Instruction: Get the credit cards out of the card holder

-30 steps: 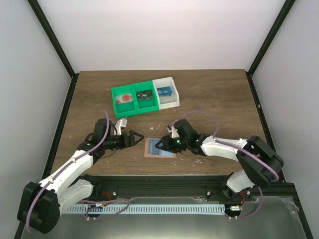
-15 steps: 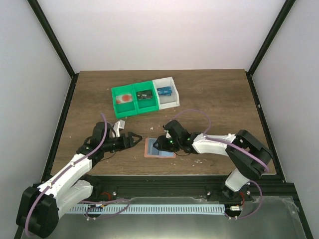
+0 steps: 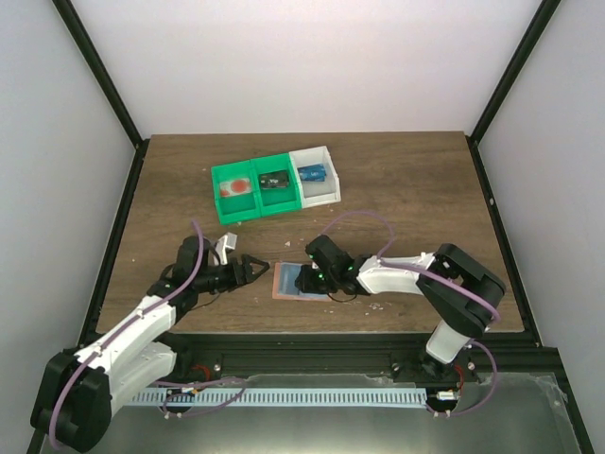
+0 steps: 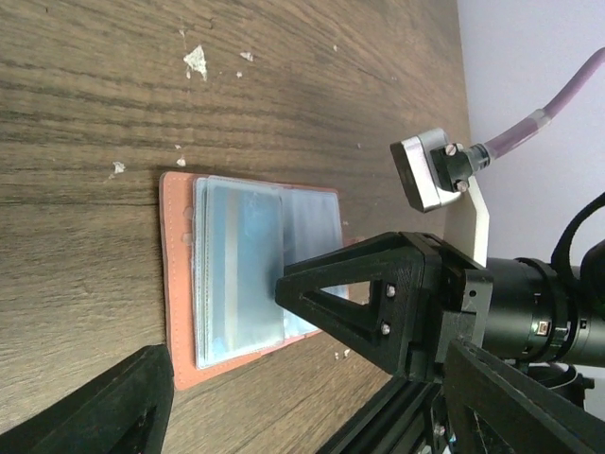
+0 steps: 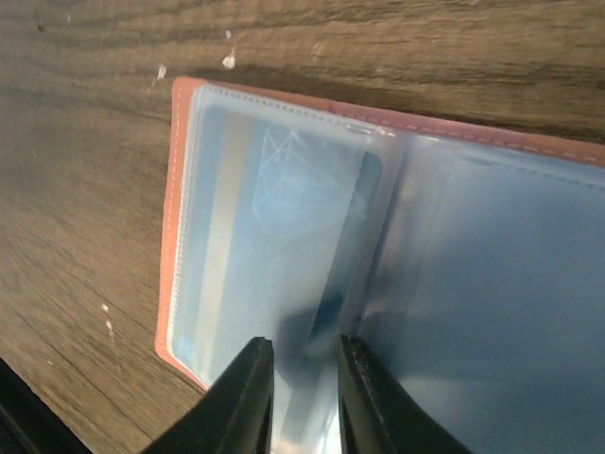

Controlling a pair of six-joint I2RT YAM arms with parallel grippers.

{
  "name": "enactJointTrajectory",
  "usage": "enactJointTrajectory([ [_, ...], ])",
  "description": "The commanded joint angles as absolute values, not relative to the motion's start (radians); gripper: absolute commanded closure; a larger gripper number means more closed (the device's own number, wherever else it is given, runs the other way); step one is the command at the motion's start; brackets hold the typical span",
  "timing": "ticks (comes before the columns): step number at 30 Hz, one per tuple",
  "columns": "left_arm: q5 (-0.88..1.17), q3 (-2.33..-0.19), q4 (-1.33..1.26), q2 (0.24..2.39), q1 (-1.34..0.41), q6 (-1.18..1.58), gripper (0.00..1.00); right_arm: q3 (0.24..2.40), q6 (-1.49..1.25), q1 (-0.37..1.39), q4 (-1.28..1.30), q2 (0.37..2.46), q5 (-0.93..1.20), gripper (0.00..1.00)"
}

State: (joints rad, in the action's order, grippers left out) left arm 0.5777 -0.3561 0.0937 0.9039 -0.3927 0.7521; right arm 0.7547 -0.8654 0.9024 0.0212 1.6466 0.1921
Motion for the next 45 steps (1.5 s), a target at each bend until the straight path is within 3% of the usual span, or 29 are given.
enactJointTrajectory([
  [1,0.609,-0.334,0.033,0.915,-0.396,0.775,0.21,0.771,-0.861,0.919,0.027,1.661,0.171,0.83],
  [7,0.705,-0.313,-0.062,0.957,-0.397,0.799,0.25,0.714,-0.891,0.919,-0.066,1.621,0.202,0.99],
  [19,0.756,-0.269,-0.225,1.069,-0.399,0.865,0.26,0.647,-0.968,0.92,-0.193,1.595,0.311,1.0],
  [30,0.749,-0.234,-0.286,1.092,-0.377,0.89,0.24,0.793,-0.899,0.934,0.043,1.52,0.07,0.72],
  [45,0.736,-0.23,-0.259,1.07,-0.377,0.876,0.24,0.847,-0.917,0.94,0.067,1.683,0.078,0.69],
])
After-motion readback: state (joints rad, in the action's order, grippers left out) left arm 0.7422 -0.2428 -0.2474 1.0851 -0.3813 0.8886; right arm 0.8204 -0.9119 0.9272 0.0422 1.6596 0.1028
